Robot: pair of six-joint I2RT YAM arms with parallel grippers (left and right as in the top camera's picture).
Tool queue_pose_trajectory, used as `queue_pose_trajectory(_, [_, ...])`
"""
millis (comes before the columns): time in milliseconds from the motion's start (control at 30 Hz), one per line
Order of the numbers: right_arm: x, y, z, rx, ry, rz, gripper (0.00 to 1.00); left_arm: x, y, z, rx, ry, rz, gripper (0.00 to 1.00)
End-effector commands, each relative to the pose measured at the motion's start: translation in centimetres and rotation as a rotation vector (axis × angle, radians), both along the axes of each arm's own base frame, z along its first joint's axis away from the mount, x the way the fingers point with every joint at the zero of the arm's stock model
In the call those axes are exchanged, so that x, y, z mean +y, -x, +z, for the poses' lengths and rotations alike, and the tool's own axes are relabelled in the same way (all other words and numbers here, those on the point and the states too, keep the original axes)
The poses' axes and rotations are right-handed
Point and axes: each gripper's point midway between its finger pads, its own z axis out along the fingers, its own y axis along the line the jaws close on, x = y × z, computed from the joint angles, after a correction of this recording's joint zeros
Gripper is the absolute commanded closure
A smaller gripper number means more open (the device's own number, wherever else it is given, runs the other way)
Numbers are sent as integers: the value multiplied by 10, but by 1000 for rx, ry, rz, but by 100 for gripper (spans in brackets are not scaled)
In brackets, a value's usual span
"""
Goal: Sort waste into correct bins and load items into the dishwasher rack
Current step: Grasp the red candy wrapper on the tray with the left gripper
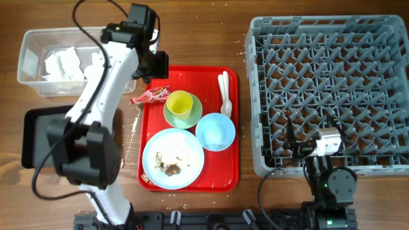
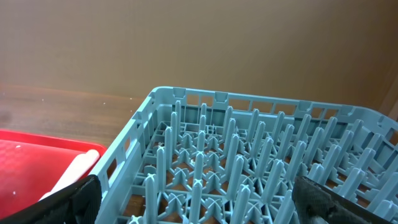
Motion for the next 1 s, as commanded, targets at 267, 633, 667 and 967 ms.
queue_pose_trajectory(267, [0, 0, -2, 6, -14, 4, 0, 1, 4, -99, 212, -124, -310, 36])
queue_pose_trajectory(633, [0, 0, -2, 6, -14, 4, 0, 1, 2, -135, 256, -125, -337, 36])
queue_pose_trajectory(667, [0, 0, -2, 6, -14, 4, 0, 1, 3, -139, 266, -125, -338, 36])
queue_pose_trajectory(967, [0, 0, -2, 6, -15, 4, 0, 0, 1, -137, 256, -122, -300, 96])
